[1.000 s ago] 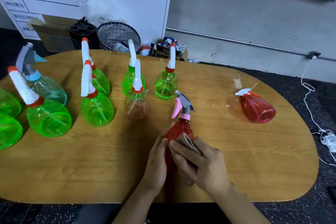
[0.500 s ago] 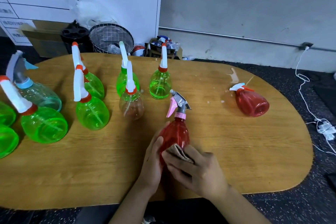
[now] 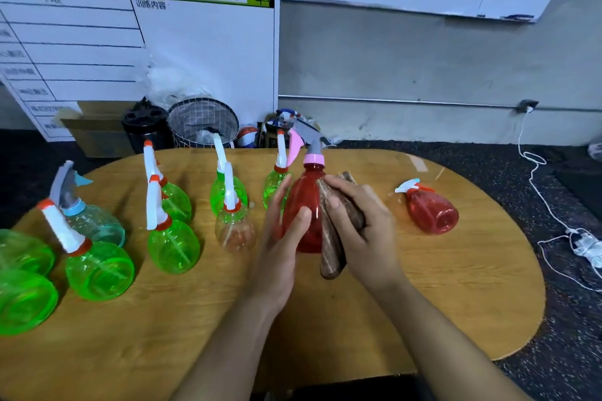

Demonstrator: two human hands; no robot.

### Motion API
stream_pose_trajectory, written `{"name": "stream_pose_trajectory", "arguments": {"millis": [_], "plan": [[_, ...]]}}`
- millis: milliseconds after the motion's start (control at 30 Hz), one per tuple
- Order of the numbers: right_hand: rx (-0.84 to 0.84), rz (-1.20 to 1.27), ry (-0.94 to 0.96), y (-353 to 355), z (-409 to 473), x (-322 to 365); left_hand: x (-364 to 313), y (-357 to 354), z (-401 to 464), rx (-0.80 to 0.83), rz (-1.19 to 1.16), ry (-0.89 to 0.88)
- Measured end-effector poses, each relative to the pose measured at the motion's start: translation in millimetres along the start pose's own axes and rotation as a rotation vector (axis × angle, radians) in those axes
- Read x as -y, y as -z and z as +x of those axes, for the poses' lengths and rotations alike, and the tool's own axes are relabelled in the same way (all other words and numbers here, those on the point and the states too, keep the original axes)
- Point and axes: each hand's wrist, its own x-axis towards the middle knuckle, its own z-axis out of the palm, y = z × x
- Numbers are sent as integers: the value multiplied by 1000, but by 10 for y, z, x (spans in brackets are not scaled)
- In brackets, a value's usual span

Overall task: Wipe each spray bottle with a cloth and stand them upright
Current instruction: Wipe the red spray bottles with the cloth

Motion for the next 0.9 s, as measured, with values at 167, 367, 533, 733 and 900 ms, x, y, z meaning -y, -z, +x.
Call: {"name": "stream_pose_trajectory", "arguments": {"millis": [167, 367, 533, 733, 900], "plan": [[-3, 27, 73, 121, 33, 159, -127, -62, -67, 47, 34, -41], [27, -63, 206, 273, 63, 263, -206, -157, -217, 50, 151, -152], [-40, -224, 162, 421, 185, 175, -72, -114, -368, 85, 251, -158], [33, -186, 101, 315, -68, -24, 190, 18, -622, 22, 233, -36], [207, -242, 171, 208, -337, -279, 432, 238, -814, -26, 231, 44]]}}
